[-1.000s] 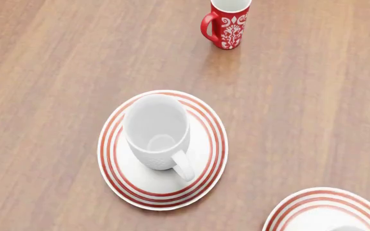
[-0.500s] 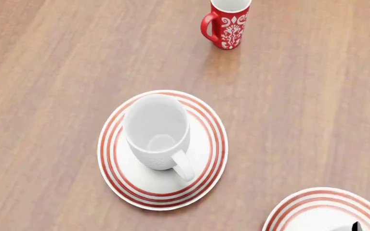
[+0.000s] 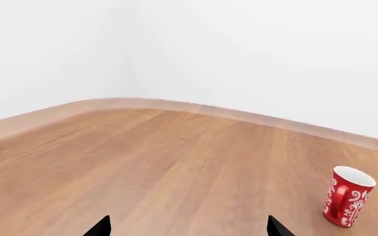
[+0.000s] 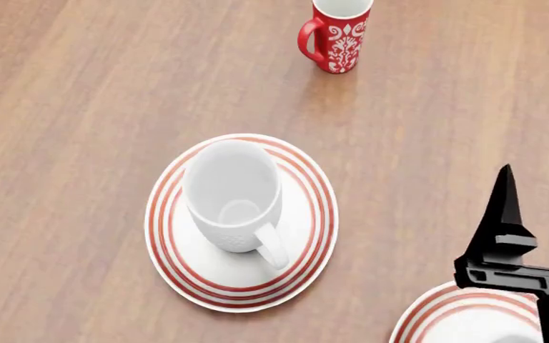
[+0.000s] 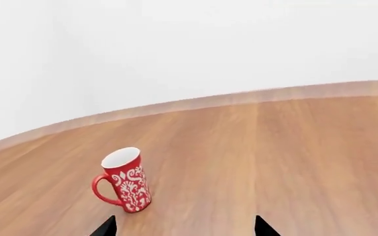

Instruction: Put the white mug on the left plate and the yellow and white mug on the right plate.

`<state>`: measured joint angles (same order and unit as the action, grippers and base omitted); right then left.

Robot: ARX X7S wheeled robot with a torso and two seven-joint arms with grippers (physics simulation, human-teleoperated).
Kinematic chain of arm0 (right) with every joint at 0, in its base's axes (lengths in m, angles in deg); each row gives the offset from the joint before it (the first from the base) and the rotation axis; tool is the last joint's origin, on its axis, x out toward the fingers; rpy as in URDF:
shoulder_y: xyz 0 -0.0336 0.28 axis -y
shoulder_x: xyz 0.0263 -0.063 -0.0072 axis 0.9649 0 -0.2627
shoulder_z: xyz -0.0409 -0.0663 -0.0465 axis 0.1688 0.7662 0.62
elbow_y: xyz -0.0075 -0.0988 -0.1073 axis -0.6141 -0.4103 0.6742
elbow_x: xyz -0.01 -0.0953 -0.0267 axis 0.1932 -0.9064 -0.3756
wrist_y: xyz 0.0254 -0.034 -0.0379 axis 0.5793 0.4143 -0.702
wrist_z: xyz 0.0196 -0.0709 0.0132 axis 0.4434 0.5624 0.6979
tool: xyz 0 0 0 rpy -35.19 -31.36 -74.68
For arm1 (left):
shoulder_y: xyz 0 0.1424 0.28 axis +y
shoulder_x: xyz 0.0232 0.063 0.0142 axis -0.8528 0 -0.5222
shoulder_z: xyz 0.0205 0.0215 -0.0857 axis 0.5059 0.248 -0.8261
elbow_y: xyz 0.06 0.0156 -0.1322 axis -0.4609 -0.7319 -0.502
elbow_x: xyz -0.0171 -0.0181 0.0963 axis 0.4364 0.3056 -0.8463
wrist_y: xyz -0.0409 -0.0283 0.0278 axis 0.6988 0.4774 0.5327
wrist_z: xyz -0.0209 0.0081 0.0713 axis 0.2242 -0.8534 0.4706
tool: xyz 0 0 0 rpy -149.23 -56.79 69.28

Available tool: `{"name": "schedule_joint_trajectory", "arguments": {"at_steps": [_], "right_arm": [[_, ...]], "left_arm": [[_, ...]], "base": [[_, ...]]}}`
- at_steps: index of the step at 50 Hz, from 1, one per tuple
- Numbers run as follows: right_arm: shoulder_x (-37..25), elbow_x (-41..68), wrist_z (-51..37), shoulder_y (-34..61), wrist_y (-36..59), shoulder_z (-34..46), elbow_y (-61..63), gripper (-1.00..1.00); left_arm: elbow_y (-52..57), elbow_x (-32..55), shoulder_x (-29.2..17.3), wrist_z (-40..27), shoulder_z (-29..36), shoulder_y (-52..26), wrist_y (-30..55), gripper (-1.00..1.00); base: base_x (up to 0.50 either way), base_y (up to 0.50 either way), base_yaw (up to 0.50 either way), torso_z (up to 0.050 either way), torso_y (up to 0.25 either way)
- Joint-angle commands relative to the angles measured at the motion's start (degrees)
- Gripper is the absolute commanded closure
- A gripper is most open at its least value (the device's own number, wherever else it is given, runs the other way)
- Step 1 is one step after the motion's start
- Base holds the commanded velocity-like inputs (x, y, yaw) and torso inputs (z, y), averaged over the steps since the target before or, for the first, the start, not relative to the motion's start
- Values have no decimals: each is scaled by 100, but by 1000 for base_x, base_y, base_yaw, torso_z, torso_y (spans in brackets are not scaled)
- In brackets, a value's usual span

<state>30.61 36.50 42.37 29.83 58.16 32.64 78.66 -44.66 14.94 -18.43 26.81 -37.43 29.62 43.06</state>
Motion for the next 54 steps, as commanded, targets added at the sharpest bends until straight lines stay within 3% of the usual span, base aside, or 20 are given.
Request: {"name": "schedule_joint_trajectory", "arguments": {"at_steps": [1, 7, 18, 54], "right_arm": [[202, -486, -191, 1296, -181, 584, -1053, -100], [209, -365, -430, 1246, 7, 584, -307, -100], [-73, 91, -795, 806, 495, 264, 1119, -100], [-265, 393, -827, 446, 526, 126, 1871, -100]], "left_arm": [[-250, 583, -295, -26, 415, -1613, 1328, -100], [170, 1070, -539, -270, 287, -2184, 1851, -100], [799, 1656, -834, -648, -28, -2531, 2176, -100], [797, 1689, -769, -617, 126, -2742, 2166, -100]], "base": [[0, 0, 0, 0, 0], [0, 0, 0, 0, 0], [0, 0, 0, 0, 0], [0, 0, 0, 0, 0]]}}
